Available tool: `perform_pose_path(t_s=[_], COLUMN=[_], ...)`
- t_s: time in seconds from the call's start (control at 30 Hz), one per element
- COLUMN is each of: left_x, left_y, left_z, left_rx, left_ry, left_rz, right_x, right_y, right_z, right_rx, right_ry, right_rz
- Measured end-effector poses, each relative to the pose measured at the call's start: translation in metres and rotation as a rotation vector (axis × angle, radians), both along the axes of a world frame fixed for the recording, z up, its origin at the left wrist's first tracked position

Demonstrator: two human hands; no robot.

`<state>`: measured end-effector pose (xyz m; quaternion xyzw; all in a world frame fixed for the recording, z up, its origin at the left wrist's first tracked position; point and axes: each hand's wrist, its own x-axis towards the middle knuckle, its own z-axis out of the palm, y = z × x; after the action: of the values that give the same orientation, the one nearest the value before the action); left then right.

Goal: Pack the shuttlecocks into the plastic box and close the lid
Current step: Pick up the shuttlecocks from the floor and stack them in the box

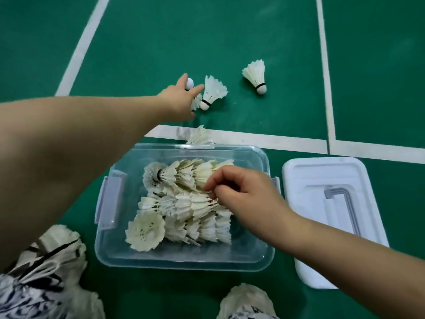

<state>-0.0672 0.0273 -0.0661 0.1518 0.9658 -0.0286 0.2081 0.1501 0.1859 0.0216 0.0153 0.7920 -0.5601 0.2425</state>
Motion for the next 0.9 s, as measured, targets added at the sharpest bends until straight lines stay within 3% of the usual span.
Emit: perform_pose_path(t_s=[0.13, 0.5, 0.73, 0.9], left_x=[-0.009, 0.008, 0.068, 0.136], left_y=[0.007, 0.001, -0.009, -0.021], left_z=[-0.007, 0.011, 0.066, 0.086], left_rx=[0.013, 0.206, 0.679, 0.875], left_ry=[0.019, 0.29, 0.536, 0.389], left_rz=[0.038, 0.101, 0.16, 0.138], right_x=[0.003, 0.004, -0.006, -0.018], right_y=[0.008, 0.016, 0.019, 0.017], right_z=[-0.003, -0.01, -0.005, -0.004], right_rx=[-0.023, -0.041, -0.043, -0.026], right_ry=[-0.004, 0.035, 0.133, 0.182], right_rz=[-0.015, -0.035, -0.147, -0.307])
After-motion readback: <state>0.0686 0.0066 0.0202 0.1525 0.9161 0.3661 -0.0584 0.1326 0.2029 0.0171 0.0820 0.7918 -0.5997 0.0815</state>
